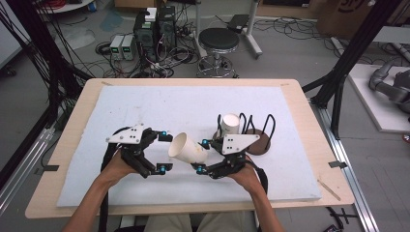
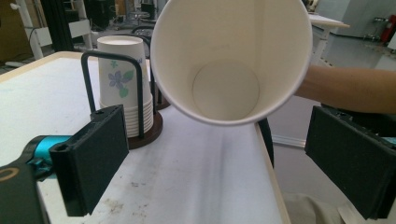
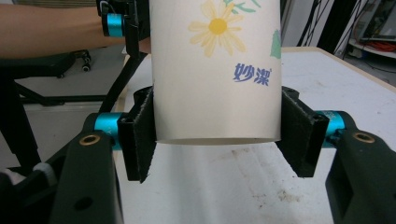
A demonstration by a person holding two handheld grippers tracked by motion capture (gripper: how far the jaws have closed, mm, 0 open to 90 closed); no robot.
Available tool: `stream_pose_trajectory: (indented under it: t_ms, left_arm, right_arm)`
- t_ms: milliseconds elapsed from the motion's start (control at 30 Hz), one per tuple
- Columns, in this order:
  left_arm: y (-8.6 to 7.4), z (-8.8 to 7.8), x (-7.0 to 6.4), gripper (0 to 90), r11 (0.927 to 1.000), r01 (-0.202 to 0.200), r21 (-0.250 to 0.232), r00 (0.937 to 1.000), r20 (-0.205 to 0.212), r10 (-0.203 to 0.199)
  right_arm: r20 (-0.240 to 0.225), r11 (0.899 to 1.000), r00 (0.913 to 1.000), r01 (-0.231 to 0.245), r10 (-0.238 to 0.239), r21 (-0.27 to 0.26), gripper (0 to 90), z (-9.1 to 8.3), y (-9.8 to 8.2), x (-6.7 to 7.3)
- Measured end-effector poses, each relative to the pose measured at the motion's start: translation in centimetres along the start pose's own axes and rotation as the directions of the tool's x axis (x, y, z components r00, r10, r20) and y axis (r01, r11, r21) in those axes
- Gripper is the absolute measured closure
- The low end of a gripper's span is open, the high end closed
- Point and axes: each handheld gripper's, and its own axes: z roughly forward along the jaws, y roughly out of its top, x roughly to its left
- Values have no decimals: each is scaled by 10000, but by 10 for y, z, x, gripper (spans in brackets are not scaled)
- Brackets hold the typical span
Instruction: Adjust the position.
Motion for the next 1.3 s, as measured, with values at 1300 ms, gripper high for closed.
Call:
stream_pose_trajectory:
  t_ms: [1300]
  left_arm:
    - [18,32,-1,99,9992,-393,-68,9975,586,396]
  right_arm:
    - [-377,9996,9991,207,-200,184,372,11,3,4]
